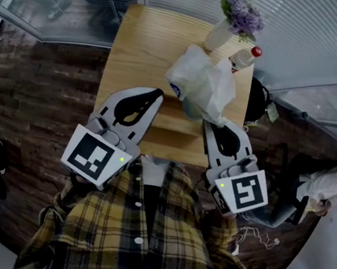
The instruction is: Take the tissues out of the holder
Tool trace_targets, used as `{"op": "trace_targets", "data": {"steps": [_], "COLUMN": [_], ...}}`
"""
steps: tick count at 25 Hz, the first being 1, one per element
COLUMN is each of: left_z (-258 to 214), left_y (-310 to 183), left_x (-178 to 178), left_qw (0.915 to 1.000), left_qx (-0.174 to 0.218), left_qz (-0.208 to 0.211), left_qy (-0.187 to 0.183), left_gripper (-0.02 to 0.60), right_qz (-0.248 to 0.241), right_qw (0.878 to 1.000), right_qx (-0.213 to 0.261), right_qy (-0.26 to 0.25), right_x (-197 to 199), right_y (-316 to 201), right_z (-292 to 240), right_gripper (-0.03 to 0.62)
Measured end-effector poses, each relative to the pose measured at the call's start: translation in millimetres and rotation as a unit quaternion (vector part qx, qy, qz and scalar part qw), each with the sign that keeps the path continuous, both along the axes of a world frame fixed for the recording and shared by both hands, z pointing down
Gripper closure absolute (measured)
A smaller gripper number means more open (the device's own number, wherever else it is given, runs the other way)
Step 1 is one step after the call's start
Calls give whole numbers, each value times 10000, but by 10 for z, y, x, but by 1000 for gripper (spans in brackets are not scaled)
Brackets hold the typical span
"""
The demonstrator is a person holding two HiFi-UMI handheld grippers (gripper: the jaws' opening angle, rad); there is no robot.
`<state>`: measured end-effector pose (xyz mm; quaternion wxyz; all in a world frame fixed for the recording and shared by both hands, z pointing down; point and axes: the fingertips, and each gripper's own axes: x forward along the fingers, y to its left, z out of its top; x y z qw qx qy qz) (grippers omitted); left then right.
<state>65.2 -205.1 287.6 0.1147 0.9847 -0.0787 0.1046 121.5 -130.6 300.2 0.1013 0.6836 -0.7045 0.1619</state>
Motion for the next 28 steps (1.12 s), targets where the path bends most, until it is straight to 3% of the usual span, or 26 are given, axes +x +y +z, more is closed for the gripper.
{"op": "trace_targets", "data": {"steps": [28], "left_z": [-16], "left_y": [-53], "left_x": [4], "left_qw": [10000], "left_qx": [23], "left_qz": [-32], "left_qy": [-6], "left_gripper": [572], "right_qz": [-90], "right_qw": [9999], "right_qx": [93], "right_qy": [-48], "right_x": [-33], "right_y": [-65], "right_z": [-26], "right_gripper": [579]}}
